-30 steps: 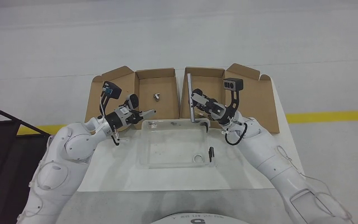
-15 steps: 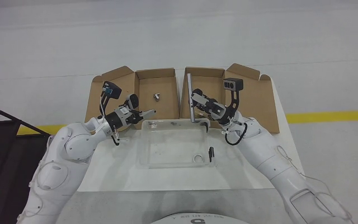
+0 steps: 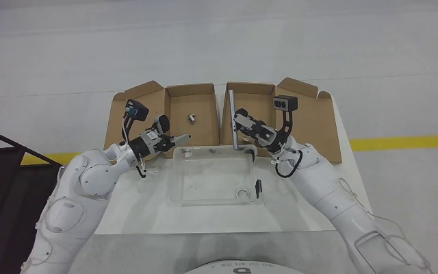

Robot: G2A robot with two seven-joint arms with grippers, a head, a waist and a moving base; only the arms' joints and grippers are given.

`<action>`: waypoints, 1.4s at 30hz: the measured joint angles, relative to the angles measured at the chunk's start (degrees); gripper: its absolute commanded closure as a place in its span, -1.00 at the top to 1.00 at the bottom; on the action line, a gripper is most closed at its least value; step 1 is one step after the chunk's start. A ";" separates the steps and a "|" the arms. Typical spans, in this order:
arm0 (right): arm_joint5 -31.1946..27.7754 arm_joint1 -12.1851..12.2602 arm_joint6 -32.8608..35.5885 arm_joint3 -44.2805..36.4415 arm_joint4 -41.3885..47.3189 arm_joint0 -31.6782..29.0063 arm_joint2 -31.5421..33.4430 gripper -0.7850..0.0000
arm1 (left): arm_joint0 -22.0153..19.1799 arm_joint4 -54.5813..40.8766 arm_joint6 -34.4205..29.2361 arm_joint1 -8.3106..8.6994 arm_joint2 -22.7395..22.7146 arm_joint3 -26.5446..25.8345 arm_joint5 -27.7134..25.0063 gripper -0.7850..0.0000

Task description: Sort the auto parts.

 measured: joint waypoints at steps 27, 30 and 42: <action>5.54 -0.96 -0.46 -1.58 -4.32 0.09 -1.05 -1.00 | -12.23 -48.89 -24.54 -1.36 6.85 10.98 -0.92 1.00; 5.70 -1.14 0.15 -1.32 -4.00 0.32 -1.49 -1.00 | -12.69 -46.99 -20.87 -1.82 8.10 10.49 -1.10 1.00; 7.62 -2.13 1.65 1.01 -3.90 2.11 -3.59 -1.00 | -13.98 -45.96 -19.31 -2.50 9.75 8.41 1.65 0.84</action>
